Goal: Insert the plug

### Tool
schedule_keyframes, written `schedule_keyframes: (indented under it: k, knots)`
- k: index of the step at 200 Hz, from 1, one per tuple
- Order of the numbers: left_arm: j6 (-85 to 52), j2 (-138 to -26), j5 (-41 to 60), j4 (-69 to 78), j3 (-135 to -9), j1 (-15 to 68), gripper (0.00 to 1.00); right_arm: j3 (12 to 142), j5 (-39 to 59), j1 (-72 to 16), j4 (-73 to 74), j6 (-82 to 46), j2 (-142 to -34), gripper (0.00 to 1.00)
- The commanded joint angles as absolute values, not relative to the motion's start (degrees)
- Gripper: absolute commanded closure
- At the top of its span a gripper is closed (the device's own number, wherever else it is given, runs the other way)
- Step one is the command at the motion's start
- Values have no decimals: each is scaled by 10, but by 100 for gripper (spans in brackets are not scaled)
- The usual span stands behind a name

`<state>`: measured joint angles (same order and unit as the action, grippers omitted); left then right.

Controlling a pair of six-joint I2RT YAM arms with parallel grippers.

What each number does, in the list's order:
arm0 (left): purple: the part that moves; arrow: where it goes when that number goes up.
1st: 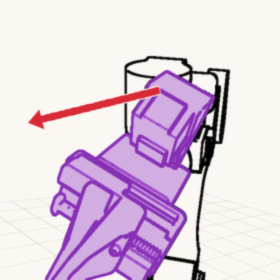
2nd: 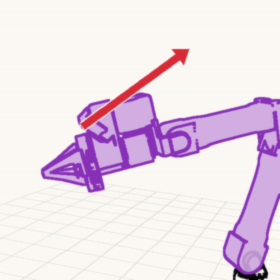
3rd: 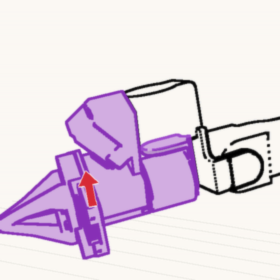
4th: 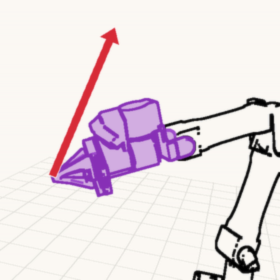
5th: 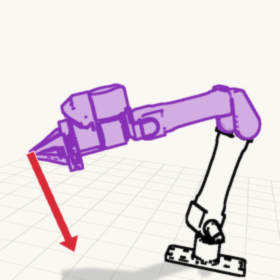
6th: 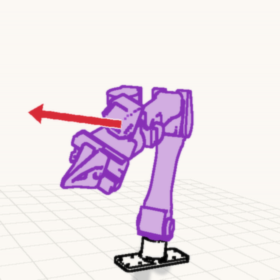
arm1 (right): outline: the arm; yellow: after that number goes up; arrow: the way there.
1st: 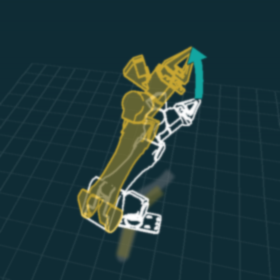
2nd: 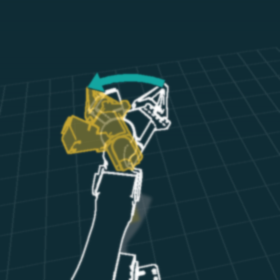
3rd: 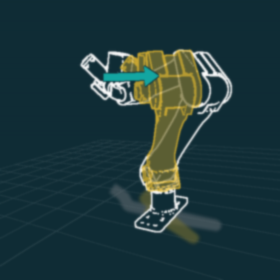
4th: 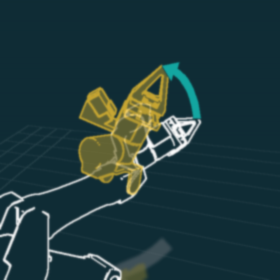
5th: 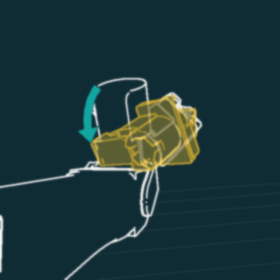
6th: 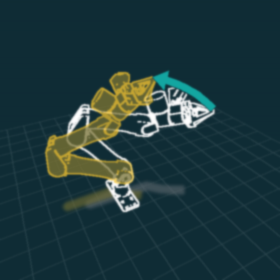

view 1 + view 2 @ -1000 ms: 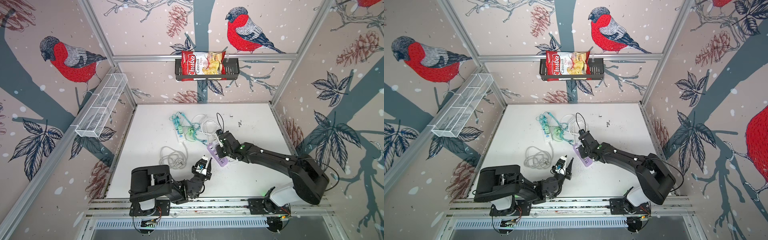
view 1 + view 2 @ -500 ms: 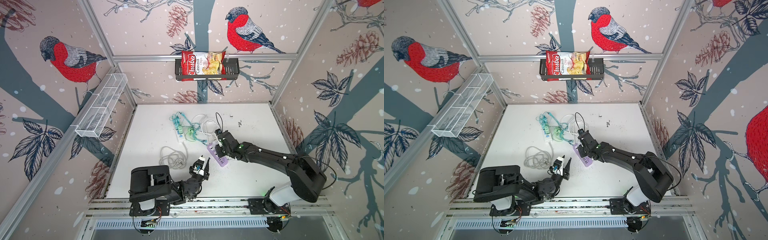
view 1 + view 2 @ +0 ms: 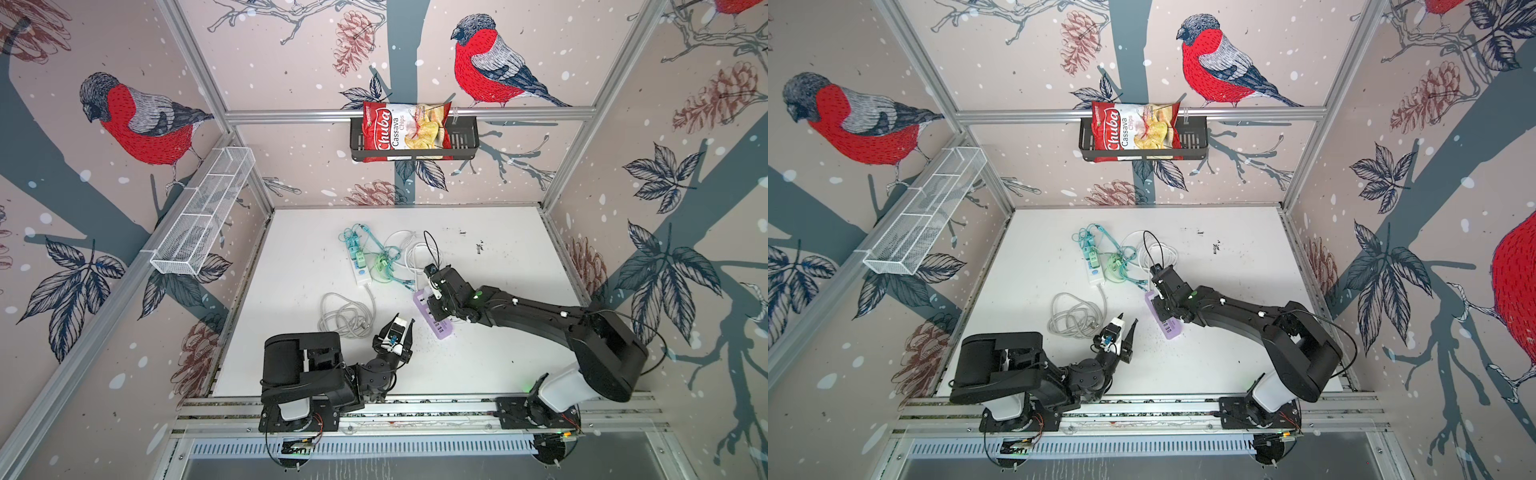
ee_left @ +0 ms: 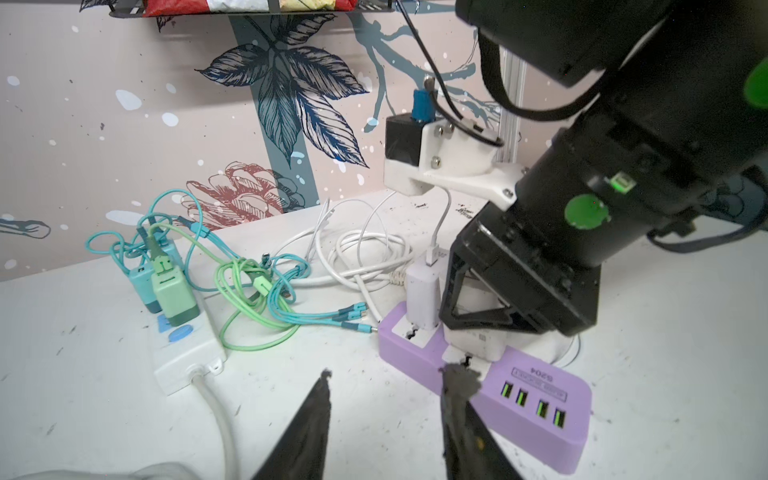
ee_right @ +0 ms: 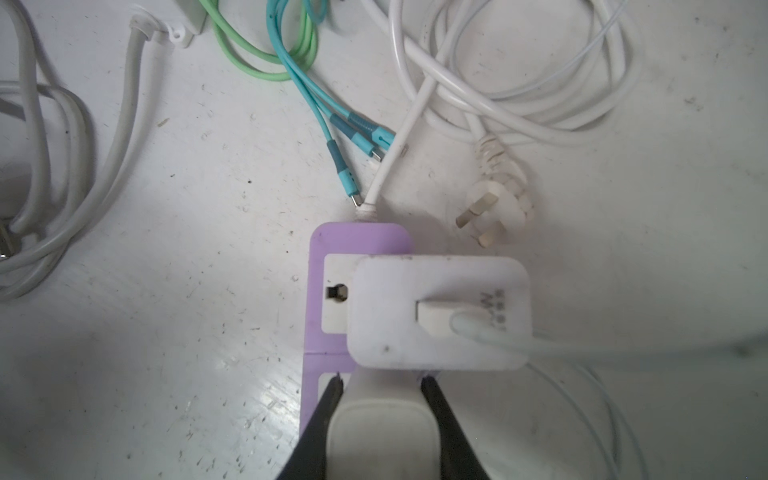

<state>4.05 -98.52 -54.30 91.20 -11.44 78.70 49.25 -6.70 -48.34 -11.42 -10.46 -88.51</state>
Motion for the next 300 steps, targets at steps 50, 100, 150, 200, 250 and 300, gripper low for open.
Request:
schedule_keyframes:
  k: [50,100,150,200,250,300]
  knots:
    - [90,-979,-574,1032,-121,788,52,457,-71,-509,-162,-188,-889,100]
    - [130,-913,-591,1016,-99,788,46,443,-75,-509,-137,-192,-910,100]
    - [169,-841,-661,949,-79,788,36,487,-88,-511,-133,-177,-905,77]
    - [214,-802,-704,955,-58,788,26,538,-119,-518,-162,-173,-867,36]
    - [315,-815,-773,1033,-62,733,17,526,-226,-515,-155,-210,-811,7]
    - [305,-706,-637,951,-55,542,5,392,-365,-390,94,-182,-623,0]
